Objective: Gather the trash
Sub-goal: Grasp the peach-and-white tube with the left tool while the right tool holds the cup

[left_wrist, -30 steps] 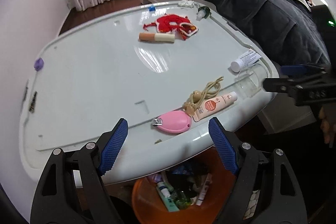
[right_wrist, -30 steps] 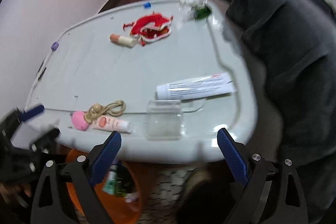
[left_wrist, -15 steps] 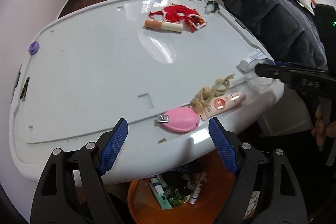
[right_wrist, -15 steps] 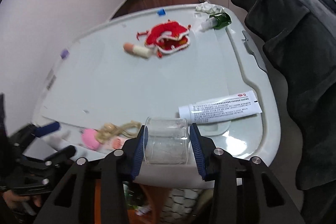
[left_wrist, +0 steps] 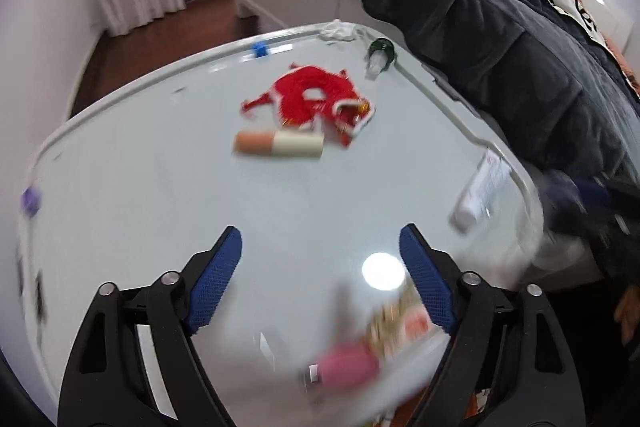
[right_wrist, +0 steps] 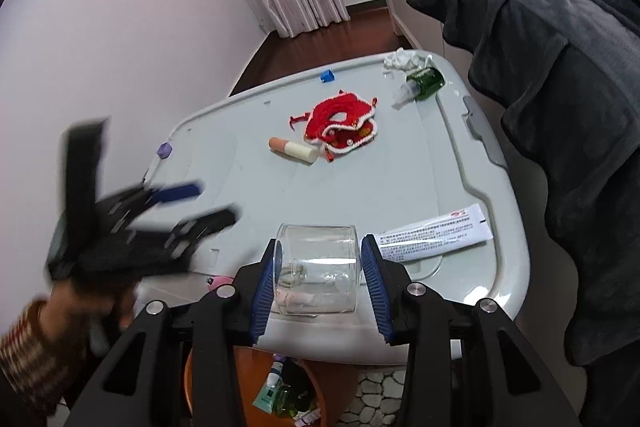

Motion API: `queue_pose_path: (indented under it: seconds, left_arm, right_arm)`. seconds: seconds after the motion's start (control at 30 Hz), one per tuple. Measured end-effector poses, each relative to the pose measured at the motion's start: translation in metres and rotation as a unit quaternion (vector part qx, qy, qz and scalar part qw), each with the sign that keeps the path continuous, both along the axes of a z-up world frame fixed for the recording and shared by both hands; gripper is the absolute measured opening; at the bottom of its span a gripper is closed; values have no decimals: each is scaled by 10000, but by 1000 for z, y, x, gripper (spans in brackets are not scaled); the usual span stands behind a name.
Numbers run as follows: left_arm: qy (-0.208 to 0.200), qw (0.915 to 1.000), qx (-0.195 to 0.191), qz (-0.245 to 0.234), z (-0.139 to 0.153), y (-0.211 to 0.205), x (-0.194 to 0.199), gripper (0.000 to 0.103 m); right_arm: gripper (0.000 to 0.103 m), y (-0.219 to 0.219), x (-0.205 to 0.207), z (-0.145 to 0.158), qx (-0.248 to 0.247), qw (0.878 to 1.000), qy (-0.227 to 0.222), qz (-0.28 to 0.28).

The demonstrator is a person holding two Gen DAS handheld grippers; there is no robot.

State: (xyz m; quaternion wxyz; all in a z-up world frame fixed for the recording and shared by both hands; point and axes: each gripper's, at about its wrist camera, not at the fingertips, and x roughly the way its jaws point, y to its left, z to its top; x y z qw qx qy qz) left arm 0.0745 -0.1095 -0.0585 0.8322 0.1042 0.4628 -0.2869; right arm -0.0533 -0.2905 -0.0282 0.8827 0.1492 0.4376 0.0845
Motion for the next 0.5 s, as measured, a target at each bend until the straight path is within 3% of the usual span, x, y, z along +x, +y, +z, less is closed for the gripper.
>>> queue_pose_path:
  seconds: [0.2,0.5]
  left_arm:
    - [162,9996,127,205,-31,-24,63,81]
    - [243,9993,253,95,-56,-39,100,81]
  right_arm:
    - [41,-7,3,-3,108,9999,49,-16]
    - [41,-5,8,-4,200,9997,86,121]
